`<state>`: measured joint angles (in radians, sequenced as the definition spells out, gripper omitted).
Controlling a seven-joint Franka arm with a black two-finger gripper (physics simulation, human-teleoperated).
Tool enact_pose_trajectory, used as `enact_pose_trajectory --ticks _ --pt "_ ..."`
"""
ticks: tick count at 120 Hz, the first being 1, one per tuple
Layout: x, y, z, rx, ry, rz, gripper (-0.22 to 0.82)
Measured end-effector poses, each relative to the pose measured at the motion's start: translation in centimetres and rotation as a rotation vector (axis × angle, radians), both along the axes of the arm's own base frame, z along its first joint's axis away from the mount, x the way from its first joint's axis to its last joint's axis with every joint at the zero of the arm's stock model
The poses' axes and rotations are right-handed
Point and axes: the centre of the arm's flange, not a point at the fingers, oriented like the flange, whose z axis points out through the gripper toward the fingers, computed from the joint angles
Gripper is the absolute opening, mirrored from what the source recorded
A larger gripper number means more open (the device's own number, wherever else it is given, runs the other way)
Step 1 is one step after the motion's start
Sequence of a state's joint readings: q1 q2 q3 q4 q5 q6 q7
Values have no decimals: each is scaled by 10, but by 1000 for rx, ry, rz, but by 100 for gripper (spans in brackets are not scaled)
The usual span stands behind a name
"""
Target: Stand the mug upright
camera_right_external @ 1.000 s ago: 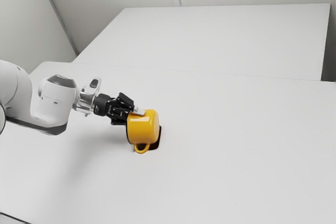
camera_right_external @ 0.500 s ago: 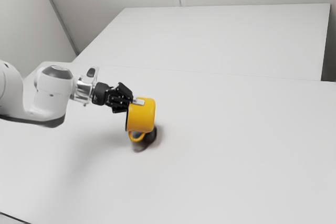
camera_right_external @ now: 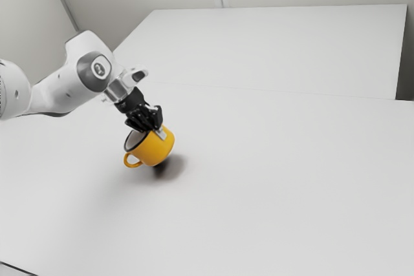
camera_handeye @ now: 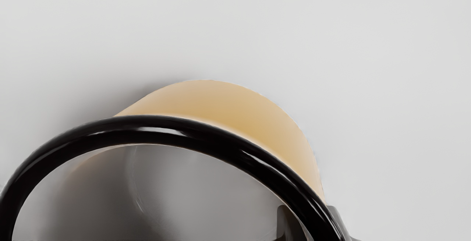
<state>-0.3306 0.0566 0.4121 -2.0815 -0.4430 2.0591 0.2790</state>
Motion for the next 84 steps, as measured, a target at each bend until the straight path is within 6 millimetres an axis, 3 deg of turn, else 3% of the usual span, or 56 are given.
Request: enact_pose_trajectory --ticks 18,49,84 --pt "3 -27 -3 228 19 -50 -17" --pt "8 -15 -24 391 62 54 -17" --pt "8 -23 -54 438 127 156 -17"
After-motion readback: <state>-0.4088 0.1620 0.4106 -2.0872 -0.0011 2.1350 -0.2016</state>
